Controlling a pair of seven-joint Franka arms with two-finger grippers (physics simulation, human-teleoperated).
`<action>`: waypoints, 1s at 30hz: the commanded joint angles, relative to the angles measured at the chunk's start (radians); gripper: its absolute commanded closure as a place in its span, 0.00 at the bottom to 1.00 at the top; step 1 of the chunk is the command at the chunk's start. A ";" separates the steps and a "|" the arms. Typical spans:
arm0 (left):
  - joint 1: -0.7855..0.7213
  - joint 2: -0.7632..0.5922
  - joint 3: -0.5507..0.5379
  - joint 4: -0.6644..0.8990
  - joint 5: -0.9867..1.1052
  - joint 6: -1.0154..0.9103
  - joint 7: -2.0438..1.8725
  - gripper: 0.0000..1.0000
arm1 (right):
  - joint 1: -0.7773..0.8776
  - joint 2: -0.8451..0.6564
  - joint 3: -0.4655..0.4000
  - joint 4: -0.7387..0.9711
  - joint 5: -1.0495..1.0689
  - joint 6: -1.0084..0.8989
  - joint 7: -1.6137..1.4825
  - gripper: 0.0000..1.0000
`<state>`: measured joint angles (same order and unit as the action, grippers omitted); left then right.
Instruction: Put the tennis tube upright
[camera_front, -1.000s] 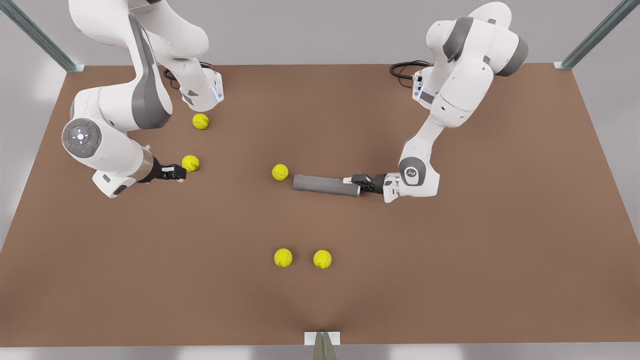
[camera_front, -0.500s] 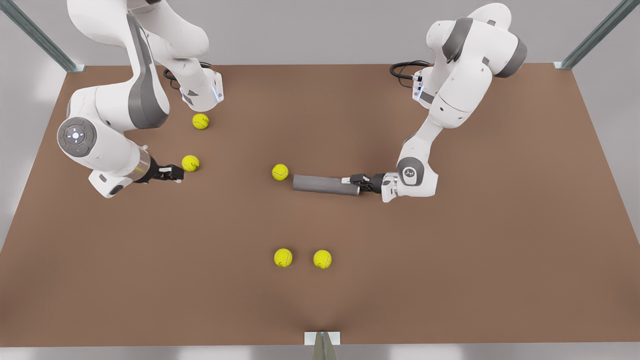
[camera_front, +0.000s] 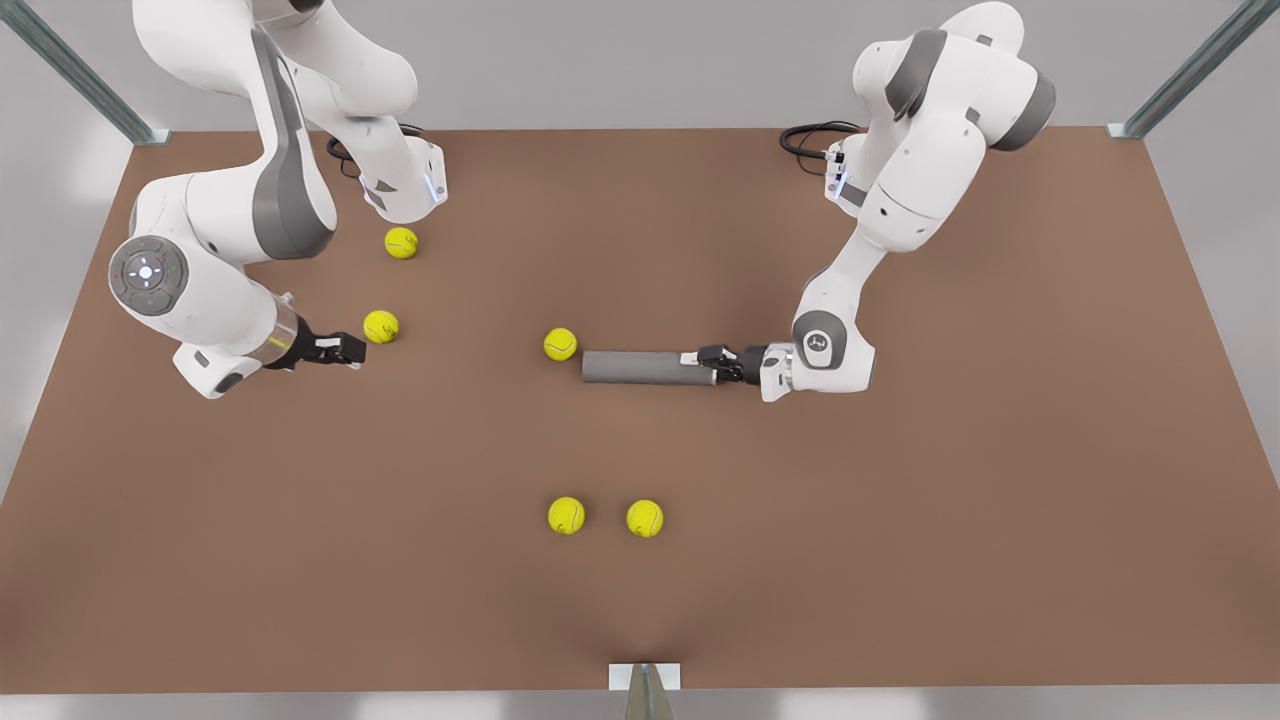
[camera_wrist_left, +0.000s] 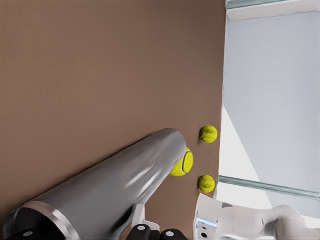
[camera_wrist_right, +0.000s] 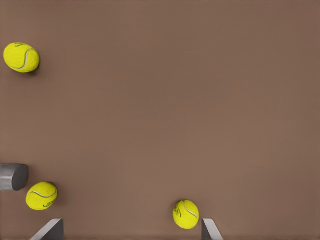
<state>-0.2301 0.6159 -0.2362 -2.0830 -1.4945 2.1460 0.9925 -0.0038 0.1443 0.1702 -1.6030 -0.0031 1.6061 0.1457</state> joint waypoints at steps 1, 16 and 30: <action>0.000 -0.002 0.000 0.000 0.000 0.000 0.000 0.50 | 0.001 0.000 0.000 0.002 0.000 0.000 0.000 0.00; 0.000 -0.028 0.000 -0.017 0.003 -0.006 0.012 0.55 | -0.001 0.000 -0.001 0.008 0.000 -0.002 -0.002 0.00; 0.000 -0.067 -0.012 -0.037 0.003 -0.006 0.011 0.59 | -0.001 0.000 -0.001 0.009 0.000 -0.002 -0.002 0.00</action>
<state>-0.2301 0.5464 -0.2485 -2.1208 -1.4912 2.1399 1.0032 -0.0046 0.1443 0.1687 -1.5938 -0.0031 1.6046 0.1442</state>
